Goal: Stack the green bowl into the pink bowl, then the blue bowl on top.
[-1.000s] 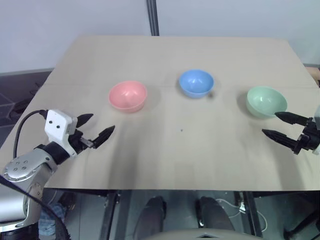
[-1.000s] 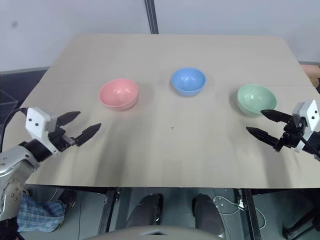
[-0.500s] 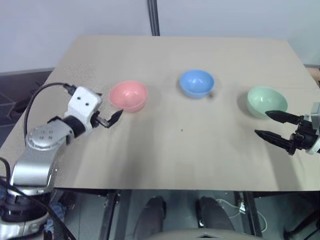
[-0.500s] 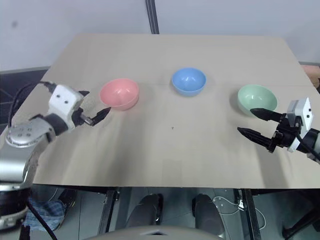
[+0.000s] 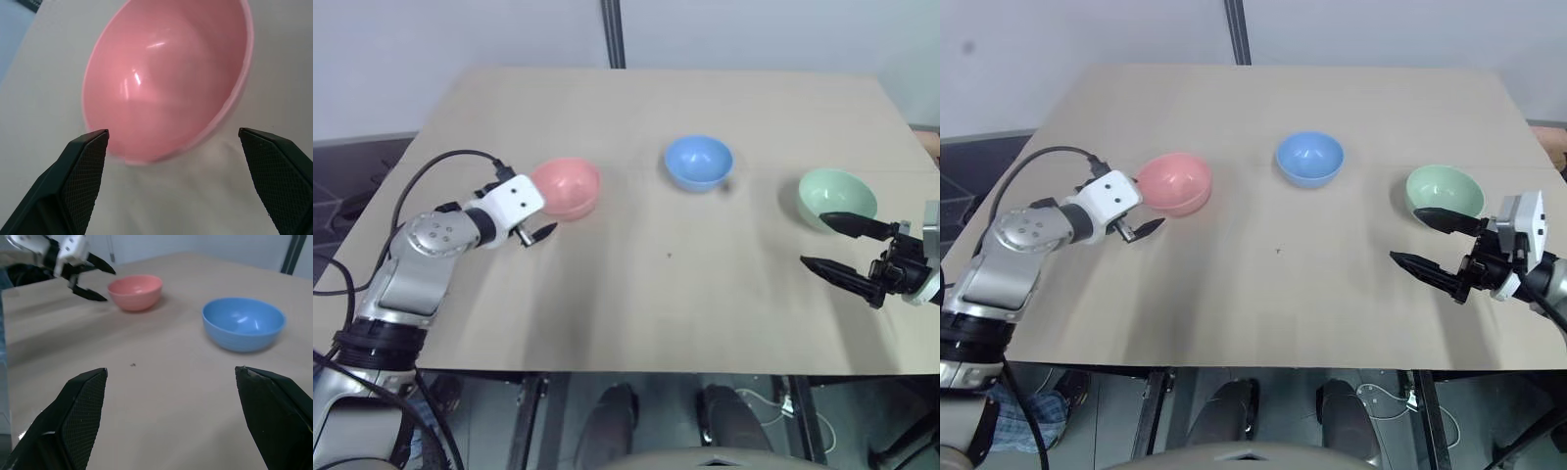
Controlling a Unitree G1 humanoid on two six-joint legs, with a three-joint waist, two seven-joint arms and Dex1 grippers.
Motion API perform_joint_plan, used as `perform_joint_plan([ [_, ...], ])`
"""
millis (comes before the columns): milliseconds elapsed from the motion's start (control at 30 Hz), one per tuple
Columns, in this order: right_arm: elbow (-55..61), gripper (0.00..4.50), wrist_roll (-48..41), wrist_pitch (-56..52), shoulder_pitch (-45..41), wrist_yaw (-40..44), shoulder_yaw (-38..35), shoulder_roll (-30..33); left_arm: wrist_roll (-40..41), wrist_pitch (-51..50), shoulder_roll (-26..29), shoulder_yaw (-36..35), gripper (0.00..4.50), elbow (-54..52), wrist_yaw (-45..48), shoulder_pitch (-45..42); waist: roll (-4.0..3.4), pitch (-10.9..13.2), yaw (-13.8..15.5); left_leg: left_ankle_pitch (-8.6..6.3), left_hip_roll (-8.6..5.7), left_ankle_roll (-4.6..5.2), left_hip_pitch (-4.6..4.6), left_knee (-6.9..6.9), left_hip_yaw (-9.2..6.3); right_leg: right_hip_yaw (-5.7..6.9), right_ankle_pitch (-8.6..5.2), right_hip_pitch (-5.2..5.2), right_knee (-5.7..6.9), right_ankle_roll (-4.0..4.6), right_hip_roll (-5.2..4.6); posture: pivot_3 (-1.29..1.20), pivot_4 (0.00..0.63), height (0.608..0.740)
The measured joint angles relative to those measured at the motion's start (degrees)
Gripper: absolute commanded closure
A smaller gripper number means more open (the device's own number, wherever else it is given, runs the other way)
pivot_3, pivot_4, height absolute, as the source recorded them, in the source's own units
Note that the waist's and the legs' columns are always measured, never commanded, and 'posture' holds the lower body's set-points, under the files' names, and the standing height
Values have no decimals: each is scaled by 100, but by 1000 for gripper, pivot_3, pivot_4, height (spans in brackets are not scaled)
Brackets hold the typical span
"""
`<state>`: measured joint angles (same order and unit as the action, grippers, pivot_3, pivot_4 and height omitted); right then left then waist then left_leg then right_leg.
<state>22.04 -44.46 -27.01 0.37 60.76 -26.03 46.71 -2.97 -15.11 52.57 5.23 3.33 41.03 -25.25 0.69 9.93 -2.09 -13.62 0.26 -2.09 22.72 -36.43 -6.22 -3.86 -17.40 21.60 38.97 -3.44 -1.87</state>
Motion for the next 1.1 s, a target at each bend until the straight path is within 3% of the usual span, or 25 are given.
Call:
perform_joint_plan([
  [467,184,110,-330,96,71,-175,-219,-46,-602,1230,-262,604,0,835,552,-578,4,2,-10,0,-1,0,1,-3,-3,3,0,0,4,0,0,0,150,740],
  [667,22,0,-249,235,111,-111,-220,-45,-632,1436,-346,663,2801,886,855,-581,4,2,-9,0,-1,1,2,-7,-5,4,1,-1,7,0,0,0,150,740],
  [833,-103,0,-220,300,159,-93,-262,-46,-710,1453,-378,663,4466,1049,899,-661,4,2,-13,0,-2,1,0,-11,-5,4,0,0,13,0,0,0,150,740],
  [1100,-319,0,-129,481,250,73,-375,-46,-821,1938,-459,679,4466,1328,1147,-976,4,3,9,1,-6,1,3,-19,-10,8,1,-2,16,0,-2,0,150,740],
])
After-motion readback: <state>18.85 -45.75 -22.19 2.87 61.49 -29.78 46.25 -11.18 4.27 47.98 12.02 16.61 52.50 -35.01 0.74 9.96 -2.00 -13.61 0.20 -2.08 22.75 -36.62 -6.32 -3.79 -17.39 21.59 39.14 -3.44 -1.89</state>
